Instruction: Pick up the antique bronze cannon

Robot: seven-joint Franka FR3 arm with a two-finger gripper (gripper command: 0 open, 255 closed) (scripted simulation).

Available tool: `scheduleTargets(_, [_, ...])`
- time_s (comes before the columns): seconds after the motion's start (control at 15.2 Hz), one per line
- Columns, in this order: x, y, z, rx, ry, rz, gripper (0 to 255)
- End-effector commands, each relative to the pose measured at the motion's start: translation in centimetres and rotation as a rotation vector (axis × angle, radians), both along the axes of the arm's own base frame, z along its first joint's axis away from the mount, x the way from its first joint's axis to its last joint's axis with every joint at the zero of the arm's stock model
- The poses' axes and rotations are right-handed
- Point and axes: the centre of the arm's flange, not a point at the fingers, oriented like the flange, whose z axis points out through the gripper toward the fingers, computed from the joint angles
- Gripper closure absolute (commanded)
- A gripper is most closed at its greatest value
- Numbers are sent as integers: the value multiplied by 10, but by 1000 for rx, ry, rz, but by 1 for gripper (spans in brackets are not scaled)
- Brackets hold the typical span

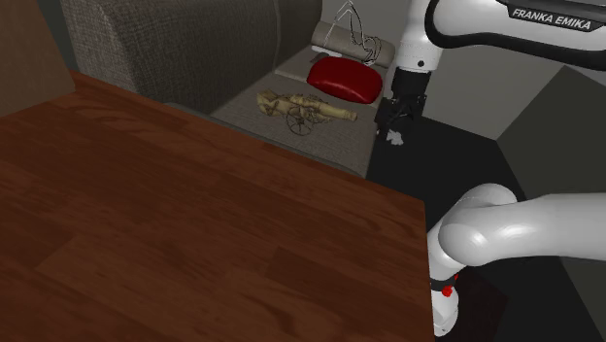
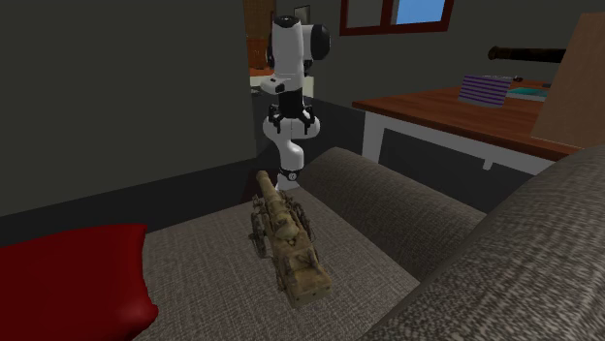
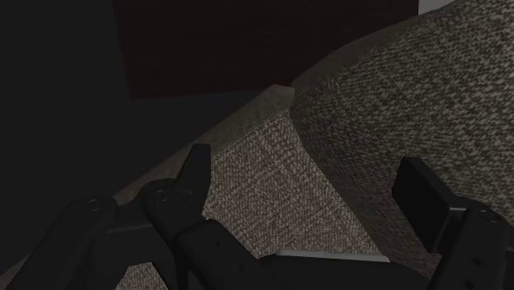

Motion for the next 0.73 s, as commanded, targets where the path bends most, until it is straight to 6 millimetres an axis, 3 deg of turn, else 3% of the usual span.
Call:
scheduleTargets(0.0, [0,0,0,0,0,0,0])
scheduleTargets(0.66, [106,-51,-25,9,-68,246,0])
